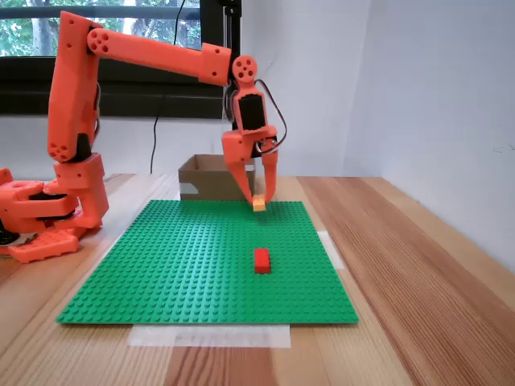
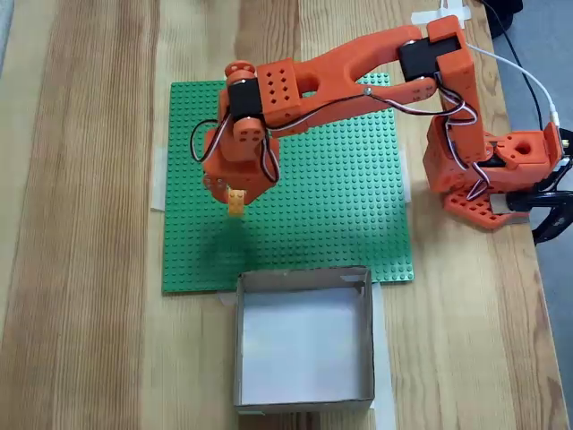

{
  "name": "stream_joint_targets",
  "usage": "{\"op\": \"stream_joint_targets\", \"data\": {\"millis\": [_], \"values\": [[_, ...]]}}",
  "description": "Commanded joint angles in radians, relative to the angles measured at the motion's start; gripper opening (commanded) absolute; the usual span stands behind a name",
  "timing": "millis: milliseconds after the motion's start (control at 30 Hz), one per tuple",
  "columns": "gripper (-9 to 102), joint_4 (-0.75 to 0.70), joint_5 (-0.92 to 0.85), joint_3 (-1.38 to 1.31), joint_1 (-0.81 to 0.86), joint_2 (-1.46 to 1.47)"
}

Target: Pick the yellow lego block and put it in the box.

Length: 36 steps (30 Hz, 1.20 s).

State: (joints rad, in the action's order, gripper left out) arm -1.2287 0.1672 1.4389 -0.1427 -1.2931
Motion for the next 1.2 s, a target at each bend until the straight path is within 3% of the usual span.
{"op": "stream_joint_targets", "data": {"millis": [0,833,1167], "values": [[-1,-0.005,-0.003,0.000,0.005,-0.080],[-1,-0.109,-0.017,0.009,-0.097,-0.291],[-1,-0.156,-0.025,-0.057,-0.225,-0.333]]}}
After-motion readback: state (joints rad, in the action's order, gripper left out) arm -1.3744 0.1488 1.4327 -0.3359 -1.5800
